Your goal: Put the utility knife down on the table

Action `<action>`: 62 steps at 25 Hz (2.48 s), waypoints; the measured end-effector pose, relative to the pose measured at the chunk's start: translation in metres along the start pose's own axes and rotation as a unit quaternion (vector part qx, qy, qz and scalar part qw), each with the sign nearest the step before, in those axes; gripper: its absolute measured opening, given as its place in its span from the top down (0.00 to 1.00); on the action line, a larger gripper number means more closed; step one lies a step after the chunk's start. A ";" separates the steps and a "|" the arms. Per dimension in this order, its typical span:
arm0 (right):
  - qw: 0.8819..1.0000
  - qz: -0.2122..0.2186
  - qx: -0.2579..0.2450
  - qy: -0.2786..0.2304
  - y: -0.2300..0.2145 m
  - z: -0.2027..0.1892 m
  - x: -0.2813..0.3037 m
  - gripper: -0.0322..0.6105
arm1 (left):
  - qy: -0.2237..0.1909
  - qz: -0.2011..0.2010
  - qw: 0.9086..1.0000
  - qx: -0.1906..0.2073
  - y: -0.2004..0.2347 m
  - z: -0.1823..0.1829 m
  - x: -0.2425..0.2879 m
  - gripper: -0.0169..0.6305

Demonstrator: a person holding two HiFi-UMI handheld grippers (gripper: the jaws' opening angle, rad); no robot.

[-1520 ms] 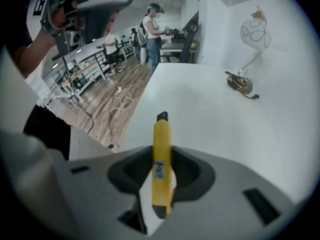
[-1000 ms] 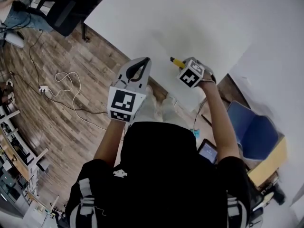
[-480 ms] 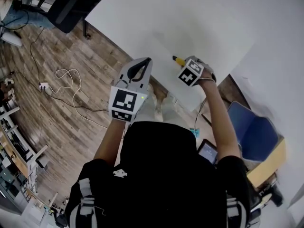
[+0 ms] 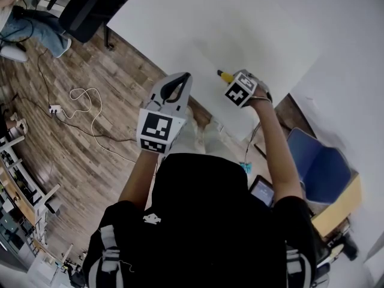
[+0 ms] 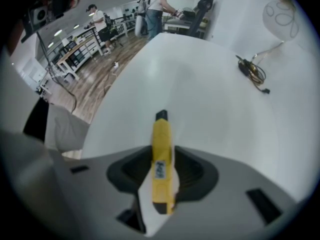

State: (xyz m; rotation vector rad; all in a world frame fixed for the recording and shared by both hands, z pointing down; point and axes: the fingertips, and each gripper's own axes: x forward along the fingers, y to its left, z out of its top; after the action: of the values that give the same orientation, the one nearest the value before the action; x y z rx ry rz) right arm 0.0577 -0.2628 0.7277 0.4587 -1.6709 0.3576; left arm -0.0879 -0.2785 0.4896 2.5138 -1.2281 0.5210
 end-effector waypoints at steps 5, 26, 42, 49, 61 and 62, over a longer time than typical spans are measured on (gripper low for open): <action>1.000 0.002 0.005 -0.003 -0.001 0.001 -0.003 0.68 | -0.002 0.002 1.000 0.000 0.003 0.002 -0.001 0.95; 0.985 -0.065 0.067 -0.148 -0.011 0.038 -0.098 0.87 | -0.043 0.013 0.999 0.024 -0.010 0.038 -0.021 0.95; 0.898 -0.143 0.149 -0.388 -0.033 0.072 -0.266 0.90 | -0.101 0.040 0.992 0.062 -0.021 0.089 -0.048 0.95; 0.844 -0.189 0.152 -0.478 -0.032 0.078 -0.340 0.90 | -0.134 0.045 0.986 0.086 -0.033 0.118 -0.061 0.95; 0.782 -0.233 0.147 -0.559 -0.013 0.066 -0.427 0.90 | -0.183 0.061 0.976 0.105 -0.038 0.154 -0.093 0.95; 0.779 -0.235 0.146 -0.563 -0.012 0.065 -0.431 0.90 | -0.186 0.062 0.975 0.106 -0.039 0.157 -0.095 0.95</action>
State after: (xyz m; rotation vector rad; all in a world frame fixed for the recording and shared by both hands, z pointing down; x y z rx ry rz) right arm 0.0577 -0.2634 0.2918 1.5133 -2.5446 -0.0999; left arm -0.0811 -0.2540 0.3039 2.8193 -1.5437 0.2198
